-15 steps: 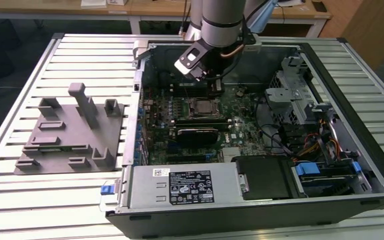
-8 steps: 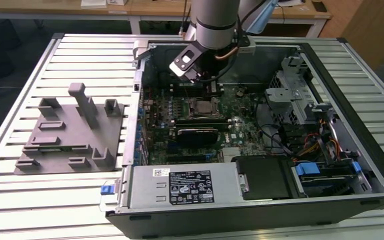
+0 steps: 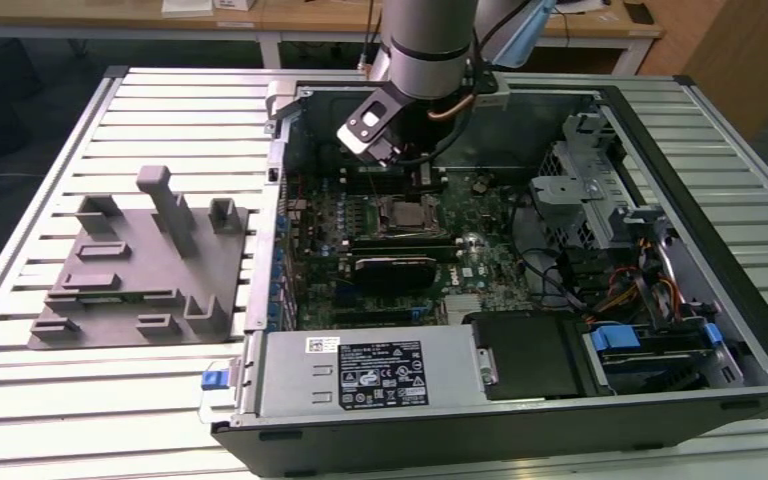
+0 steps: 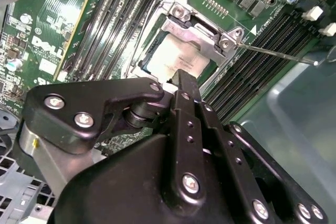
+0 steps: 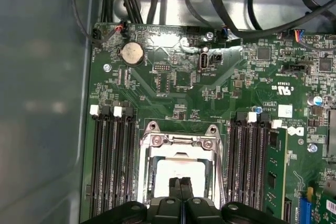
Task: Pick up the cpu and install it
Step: 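Close the cpu cover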
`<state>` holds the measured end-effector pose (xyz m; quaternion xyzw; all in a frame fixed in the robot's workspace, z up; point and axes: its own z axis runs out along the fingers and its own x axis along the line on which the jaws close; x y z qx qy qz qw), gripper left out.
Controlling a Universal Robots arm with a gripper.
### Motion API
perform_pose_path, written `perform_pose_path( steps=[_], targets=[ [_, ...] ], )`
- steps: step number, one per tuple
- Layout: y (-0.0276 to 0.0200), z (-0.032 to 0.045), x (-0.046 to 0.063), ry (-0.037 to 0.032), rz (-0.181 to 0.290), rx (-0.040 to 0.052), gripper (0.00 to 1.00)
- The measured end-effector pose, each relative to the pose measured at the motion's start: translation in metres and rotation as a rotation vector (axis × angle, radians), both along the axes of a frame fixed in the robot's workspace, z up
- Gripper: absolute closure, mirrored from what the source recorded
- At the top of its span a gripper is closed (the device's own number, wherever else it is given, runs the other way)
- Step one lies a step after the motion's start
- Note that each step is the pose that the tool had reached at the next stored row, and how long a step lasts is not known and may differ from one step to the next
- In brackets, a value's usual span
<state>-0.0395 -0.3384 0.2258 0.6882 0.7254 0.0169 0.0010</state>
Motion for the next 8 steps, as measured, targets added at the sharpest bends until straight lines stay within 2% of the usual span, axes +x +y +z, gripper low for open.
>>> perform_pose_path(
  steps=[8],
  targets=[
    [0.0, -0.0003, 0.0, 0.0001, 0.144, -0.0014, 0.89]
  ],
)
